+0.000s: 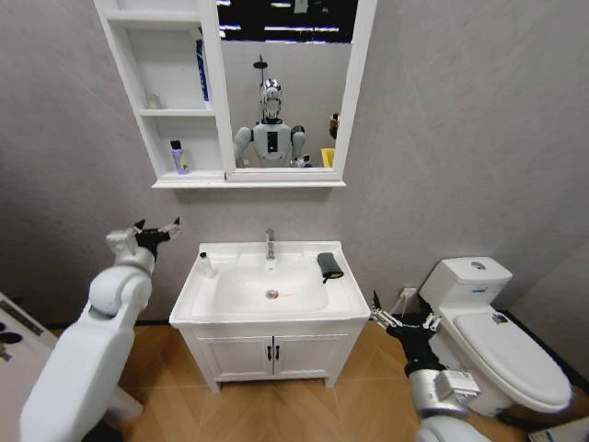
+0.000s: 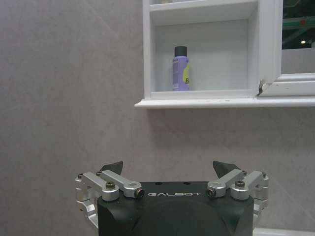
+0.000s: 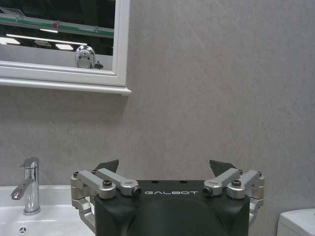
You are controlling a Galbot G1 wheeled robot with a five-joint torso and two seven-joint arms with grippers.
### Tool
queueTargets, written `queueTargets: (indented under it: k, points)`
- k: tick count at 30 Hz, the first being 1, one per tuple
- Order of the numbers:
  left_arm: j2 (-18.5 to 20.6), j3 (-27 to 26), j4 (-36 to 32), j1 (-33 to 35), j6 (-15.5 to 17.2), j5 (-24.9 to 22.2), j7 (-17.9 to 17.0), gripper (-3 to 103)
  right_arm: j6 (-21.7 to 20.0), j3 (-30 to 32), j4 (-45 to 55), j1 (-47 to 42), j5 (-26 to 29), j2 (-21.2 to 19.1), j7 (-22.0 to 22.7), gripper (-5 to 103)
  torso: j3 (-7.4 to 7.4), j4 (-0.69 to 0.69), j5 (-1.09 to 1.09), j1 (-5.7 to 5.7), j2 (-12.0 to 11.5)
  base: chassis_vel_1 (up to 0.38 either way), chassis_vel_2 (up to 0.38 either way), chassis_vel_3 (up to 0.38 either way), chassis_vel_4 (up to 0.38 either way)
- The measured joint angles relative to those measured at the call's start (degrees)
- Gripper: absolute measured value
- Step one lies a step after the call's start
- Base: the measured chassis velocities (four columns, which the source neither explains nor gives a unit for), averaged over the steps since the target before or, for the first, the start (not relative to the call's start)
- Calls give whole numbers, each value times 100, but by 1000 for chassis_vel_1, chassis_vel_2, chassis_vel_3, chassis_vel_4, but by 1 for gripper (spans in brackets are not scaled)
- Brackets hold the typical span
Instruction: Move facial cleanser and shampoo from washbasin to cabinet, then wipe washbasin with towel.
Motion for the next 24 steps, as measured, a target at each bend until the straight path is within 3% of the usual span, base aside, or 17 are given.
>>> queueTargets:
  k: [2, 4, 9, 24]
  points:
    - [-54, -140, -76, 230, -95, 56, 111, 100, -61, -2, -1, 18, 6, 0, -1, 100, 0, -1, 0, 0, 0, 0, 0, 0, 0]
    - [-205, -512, -318, 868, -278, 197, 560, 100, -208, -38, -5, 127, 15, -10, -7, 100, 0, 0, 2, 0, 0, 0, 0, 0, 0]
    - [-424, -789, -490, 1572, -531, 402, 1025, 100, -330, -80, -18, 188, 19, 4, -12, 100, 0, -1, 2, -1, 0, 0, 0, 0, 0]
    - [-465, -720, -327, 1508, -639, 581, 1066, 100, -204, -46, -64, 30, 7, 33, -48, 100, 2, -2, 2, 3, -2, -51, 53, 66, -59]
